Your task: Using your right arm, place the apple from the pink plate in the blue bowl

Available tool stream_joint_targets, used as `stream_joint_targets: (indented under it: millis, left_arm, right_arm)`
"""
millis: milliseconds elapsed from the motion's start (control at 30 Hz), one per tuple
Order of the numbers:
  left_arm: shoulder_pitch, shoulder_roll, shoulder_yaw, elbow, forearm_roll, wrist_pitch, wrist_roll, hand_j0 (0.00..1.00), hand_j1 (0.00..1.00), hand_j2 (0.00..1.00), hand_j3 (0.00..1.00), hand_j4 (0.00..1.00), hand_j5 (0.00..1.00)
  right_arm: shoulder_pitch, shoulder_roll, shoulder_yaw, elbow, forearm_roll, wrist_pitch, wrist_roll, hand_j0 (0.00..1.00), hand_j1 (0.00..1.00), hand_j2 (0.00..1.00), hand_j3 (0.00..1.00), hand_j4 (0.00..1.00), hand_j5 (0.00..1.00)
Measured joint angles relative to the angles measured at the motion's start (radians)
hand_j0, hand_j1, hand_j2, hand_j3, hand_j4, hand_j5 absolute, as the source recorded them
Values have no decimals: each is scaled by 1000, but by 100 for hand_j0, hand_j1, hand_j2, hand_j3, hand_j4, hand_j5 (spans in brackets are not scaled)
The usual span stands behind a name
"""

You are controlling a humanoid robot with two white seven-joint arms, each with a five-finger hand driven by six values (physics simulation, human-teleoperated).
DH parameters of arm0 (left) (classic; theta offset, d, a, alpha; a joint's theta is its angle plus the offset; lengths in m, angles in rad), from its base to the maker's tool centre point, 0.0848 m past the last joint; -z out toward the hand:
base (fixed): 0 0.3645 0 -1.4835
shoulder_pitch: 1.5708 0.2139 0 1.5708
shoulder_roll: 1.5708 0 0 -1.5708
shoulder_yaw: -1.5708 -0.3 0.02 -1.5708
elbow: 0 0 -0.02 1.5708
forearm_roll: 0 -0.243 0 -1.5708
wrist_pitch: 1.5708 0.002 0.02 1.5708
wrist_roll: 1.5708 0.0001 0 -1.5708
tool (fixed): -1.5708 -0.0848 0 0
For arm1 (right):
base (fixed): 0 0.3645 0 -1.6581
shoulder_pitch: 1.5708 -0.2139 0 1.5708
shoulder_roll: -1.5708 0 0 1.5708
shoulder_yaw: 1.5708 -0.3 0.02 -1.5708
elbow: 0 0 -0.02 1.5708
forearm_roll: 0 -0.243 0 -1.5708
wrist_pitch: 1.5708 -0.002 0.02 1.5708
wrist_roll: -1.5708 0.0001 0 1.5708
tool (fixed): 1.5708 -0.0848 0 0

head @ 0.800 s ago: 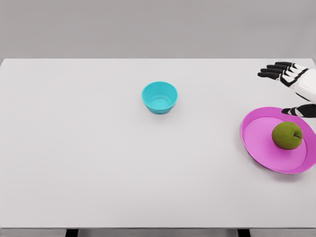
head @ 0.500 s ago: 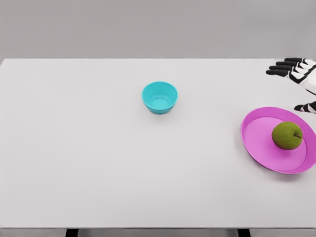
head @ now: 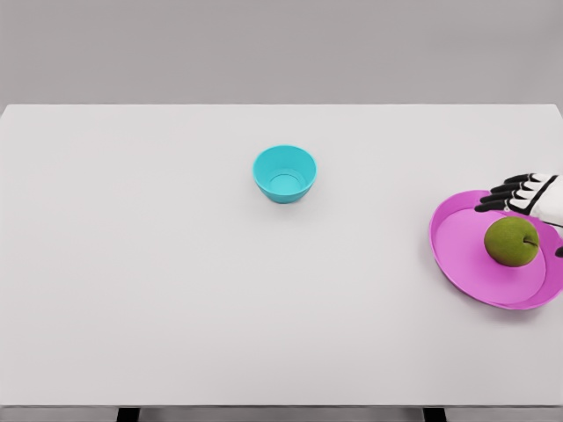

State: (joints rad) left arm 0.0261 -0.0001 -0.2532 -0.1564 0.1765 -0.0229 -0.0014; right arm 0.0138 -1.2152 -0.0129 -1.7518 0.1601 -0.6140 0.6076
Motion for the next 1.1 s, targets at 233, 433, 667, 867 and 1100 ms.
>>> stream_joint_targets:
  millis: [233,433,667,867,1100]
  left_arm:
    - [0,0,0,0,0,0,0,100,100,100,100,100,100]
    - [0,0,0,0,0,0,0,100,100,100,100,100,100]
    - [0,0,0,0,0,0,0,100,100,100,100,100,100]
    - [0,0,0,0,0,0,0,100,100,100,100,100,100]
    - [0,0,0,0,0,0,0,100,100,100,100,100,100]
  right_arm:
    - [-6,17,-1,18,9,0,3,100,100,100,100,100,100]
    - [-5,64,6,64,22,0,4,100,100,100,100,100,100]
    - [-8,87,55,104,37,0,4,100,100,100,100,100,100]
    - [-29,100,83,137,45,1,4,100,100,100,100,100,100]
    - [-72,114,140,179,59,1,4,100,100,100,100,100,100]
